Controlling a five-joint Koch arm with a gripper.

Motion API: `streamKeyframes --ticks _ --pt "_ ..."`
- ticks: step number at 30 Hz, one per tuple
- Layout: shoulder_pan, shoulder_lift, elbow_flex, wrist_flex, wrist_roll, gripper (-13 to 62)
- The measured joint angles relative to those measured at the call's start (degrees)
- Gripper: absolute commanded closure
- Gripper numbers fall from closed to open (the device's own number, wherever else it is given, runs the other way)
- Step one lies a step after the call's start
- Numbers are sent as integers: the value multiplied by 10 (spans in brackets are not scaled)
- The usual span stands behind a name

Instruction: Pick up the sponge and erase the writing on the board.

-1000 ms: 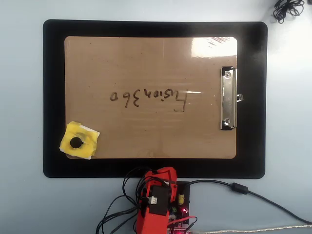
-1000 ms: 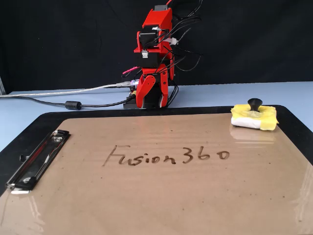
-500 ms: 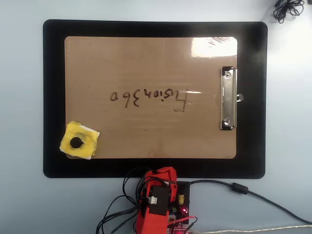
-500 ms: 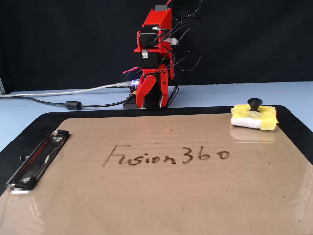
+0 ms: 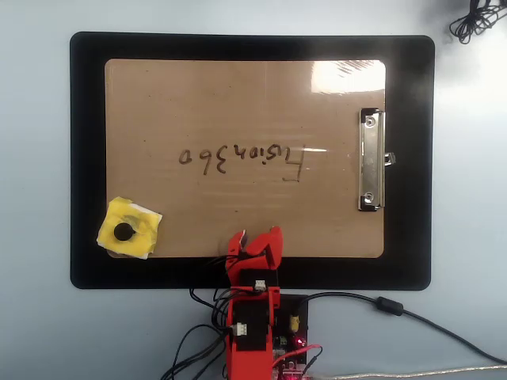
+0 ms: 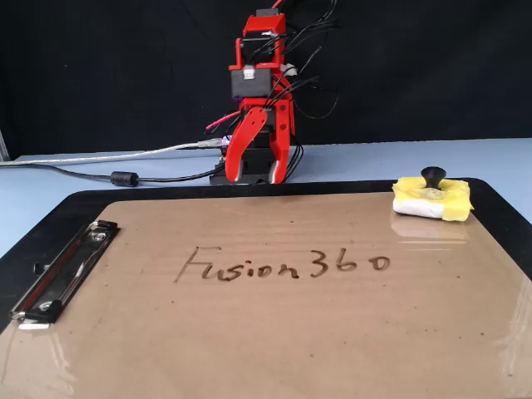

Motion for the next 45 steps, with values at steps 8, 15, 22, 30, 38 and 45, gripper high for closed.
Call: streamKeyframes --ticks 8,15,22,30,38,45 --pt "-289 0 0 -320 -242 156" --pt "-408 -17 26 -493 -316 158" --pt "-482 -148 60 -746 -316 159" --pt "-494 -260 39 -758 -316 160" --pt "-547 -397 6 -866 -301 182" --pt "-581 -396 87 -893 -210 181"
